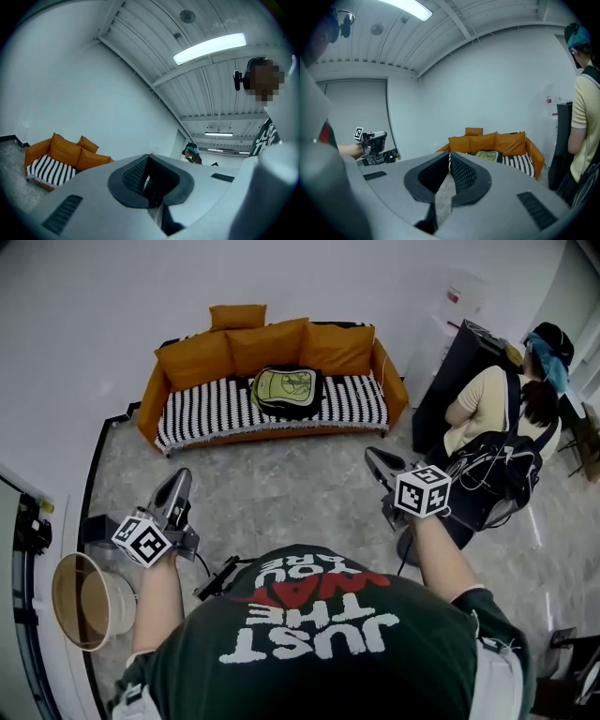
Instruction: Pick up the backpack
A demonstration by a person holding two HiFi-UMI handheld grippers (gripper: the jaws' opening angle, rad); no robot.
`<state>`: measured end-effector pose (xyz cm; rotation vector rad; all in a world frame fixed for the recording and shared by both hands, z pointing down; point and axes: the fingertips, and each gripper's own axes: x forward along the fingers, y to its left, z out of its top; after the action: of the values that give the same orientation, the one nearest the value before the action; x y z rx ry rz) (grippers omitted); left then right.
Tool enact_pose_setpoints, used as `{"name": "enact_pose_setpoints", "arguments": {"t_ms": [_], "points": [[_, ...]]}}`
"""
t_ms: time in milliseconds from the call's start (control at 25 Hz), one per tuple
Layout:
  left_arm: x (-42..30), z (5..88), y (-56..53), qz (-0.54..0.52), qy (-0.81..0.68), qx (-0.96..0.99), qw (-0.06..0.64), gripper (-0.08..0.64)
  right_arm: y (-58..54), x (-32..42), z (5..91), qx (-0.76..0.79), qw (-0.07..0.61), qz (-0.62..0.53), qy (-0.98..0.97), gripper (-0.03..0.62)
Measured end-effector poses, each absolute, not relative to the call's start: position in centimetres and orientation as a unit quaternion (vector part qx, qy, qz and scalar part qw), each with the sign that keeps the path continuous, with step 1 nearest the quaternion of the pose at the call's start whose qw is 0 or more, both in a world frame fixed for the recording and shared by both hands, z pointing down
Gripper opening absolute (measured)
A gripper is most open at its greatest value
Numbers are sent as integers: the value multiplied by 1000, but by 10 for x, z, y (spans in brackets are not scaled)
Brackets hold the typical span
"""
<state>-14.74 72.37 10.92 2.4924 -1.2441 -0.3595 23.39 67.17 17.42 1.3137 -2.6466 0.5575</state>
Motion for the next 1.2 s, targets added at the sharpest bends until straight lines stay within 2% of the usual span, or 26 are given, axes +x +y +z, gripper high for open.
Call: {"name": "enact_pose_setpoints", "arguments": {"t_ms": [520, 880, 1200], "points": [[-96, 119, 715, -118, -466, 861, 164, 3, 654, 289, 196, 407, 76, 187, -891, 32], [-126, 138, 673, -121, -474, 853, 183, 3, 609, 259, 211, 396, 90, 197, -892, 32], [-188, 170, 531, -136, -442, 863, 205, 3, 492, 206, 224, 428, 103, 195, -877, 32]]}}
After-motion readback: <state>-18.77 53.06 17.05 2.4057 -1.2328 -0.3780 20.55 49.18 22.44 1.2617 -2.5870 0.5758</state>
